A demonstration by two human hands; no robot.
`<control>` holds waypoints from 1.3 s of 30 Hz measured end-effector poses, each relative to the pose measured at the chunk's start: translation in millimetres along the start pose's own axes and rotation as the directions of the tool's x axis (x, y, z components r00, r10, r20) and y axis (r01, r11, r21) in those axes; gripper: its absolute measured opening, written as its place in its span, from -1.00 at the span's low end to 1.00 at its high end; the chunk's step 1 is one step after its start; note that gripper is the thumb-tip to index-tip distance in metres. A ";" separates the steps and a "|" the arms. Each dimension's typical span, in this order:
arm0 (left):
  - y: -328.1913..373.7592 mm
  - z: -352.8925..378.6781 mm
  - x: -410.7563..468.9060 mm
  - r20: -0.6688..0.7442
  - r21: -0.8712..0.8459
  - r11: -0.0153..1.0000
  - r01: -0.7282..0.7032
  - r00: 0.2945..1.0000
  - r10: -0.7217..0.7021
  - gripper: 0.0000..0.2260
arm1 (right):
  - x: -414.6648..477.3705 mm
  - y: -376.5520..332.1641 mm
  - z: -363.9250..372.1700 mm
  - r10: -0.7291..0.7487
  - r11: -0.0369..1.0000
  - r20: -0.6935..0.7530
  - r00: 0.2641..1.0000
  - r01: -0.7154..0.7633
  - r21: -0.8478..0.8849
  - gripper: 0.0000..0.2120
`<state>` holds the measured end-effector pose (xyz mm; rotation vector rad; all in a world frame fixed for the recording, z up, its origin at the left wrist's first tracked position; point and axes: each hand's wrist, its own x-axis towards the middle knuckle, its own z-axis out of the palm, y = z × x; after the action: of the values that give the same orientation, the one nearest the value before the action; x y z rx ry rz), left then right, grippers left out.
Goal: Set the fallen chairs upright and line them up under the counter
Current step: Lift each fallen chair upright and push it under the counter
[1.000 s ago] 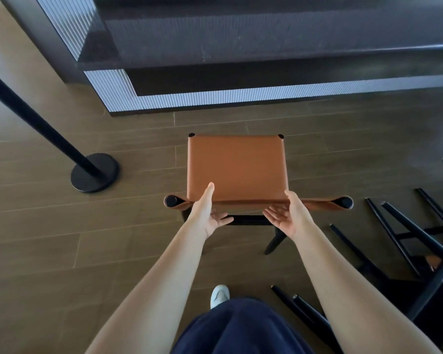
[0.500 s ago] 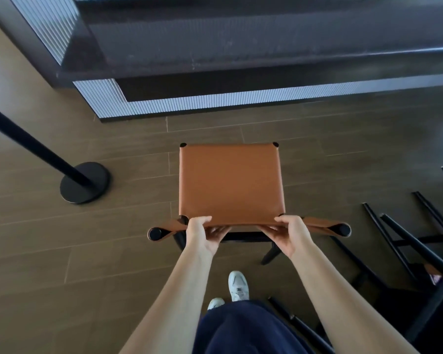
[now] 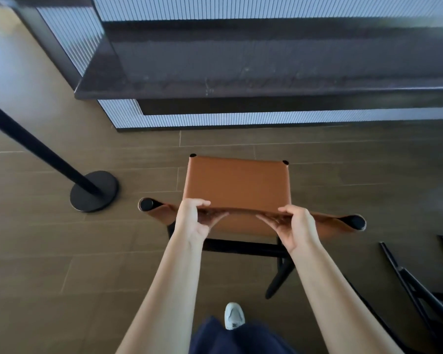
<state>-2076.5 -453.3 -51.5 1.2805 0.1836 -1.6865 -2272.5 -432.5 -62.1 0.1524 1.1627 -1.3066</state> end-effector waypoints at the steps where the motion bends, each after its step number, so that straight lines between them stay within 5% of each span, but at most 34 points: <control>1: 7.3 7.6 2.3 0.030 0.010 1.000 0.003 1.000 -0.004 -0.80 | 3.7 -7.4 8.7 -0.002 1.000 0.006 1.000 0.002 -0.008 -0.76; 9: 53.0 66.1 32.1 0.132 0.074 0.997 -0.025 0.991 0.016 -0.61 | 34.4 -55.2 72.2 -0.044 0.999 -0.027 0.999 0.043 -0.032 -0.61; 17: 97.3 124.2 68.6 0.172 0.134 0.991 -0.008 0.985 -0.015 -0.84 | 65.4 -90.5 128.0 -0.114 0.991 -0.014 0.993 0.113 -0.074 -0.88; 31: 131.9 174.4 91.0 0.132 0.228 0.974 0.017 0.990 -0.048 -0.94 | 108.3 -130.7 175.0 -0.018 0.999 -0.080 0.997 0.015 -0.040 -0.98; 35: 143.0 192.3 101.7 0.096 0.229 0.973 -0.016 0.995 -0.006 -0.94 | 125.6 -142.1 184.9 -0.017 0.998 -0.086 0.996 0.012 -0.057 -0.82; 39: 158.5 212.5 111.1 0.074 0.248 0.968 -0.028 0.997 0.010 -0.92 | 138.2 -155.4 204.3 -0.009 0.996 -0.058 0.998 0.004 -0.093 -0.95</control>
<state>-2093.4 -732.2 16.2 1.3970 -0.0869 -1.7779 -2303.6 -713.0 11.2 0.1197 1.2725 -1.2584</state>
